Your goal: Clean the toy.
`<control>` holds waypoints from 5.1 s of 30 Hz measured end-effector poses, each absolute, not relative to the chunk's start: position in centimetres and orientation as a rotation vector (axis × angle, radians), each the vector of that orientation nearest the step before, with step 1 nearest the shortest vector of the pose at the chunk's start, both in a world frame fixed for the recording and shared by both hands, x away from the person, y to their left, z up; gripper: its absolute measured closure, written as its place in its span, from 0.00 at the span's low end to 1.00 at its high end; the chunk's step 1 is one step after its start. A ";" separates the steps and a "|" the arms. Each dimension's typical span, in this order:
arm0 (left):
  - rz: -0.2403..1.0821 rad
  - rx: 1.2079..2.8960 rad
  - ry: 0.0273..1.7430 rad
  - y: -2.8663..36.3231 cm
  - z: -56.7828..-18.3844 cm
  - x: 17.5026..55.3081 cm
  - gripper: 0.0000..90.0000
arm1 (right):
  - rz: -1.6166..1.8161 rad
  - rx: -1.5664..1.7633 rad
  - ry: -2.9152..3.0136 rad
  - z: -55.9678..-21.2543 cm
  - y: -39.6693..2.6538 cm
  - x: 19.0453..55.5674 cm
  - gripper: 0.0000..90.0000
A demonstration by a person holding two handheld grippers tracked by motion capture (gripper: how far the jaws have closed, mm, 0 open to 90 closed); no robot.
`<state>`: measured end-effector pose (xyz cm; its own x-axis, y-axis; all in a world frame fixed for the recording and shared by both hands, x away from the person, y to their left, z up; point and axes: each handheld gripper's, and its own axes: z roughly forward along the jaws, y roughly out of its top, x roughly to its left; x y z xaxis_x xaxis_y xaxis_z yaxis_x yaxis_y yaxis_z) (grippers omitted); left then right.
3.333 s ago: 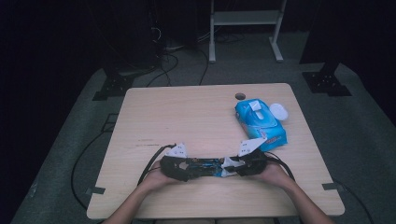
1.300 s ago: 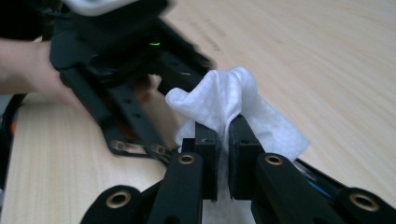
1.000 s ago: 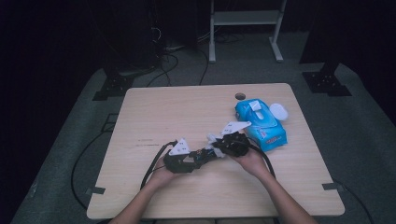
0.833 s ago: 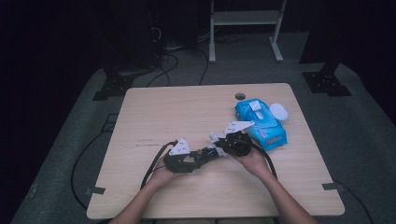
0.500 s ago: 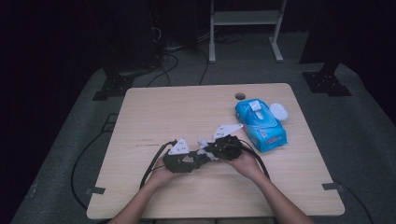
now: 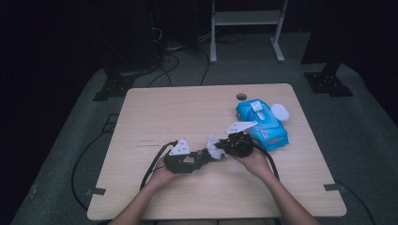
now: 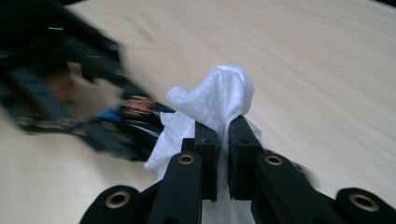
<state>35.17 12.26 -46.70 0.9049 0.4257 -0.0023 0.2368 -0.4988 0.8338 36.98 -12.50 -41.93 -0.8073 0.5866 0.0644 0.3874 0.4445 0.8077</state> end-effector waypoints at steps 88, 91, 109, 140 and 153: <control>0.309 2.086 0.499 13.1 -46.0 37.3 0.64 | 1.247 0.942 2.426 -42.0 -12.4 38.8 0.93; 0.308 2.075 0.514 13.2 -45.9 37.3 0.62 | 1.269 0.933 2.432 -42.2 -12.7 38.6 0.93; 0.305 2.112 0.466 12.6 -46.3 36.4 0.47 | 1.292 0.877 2.472 -42.2 -13.6 35.7 0.93; 0.395 2.163 0.393 11.8 -46.4 35.3 0.22 | 1.255 0.932 2.513 -45.1 -13.2 36.4 0.92; 0.323 2.139 0.485 12.5 -47.0 36.6 0.17 | 1.234 0.883 2.505 -45.3 -13.2 36.7 0.92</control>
<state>36.60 12.49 -47.02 0.8894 0.4543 0.0509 0.2216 -0.5258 0.8212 36.75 -13.18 -45.28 -0.7976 0.5990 0.0705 0.4210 0.4692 0.7763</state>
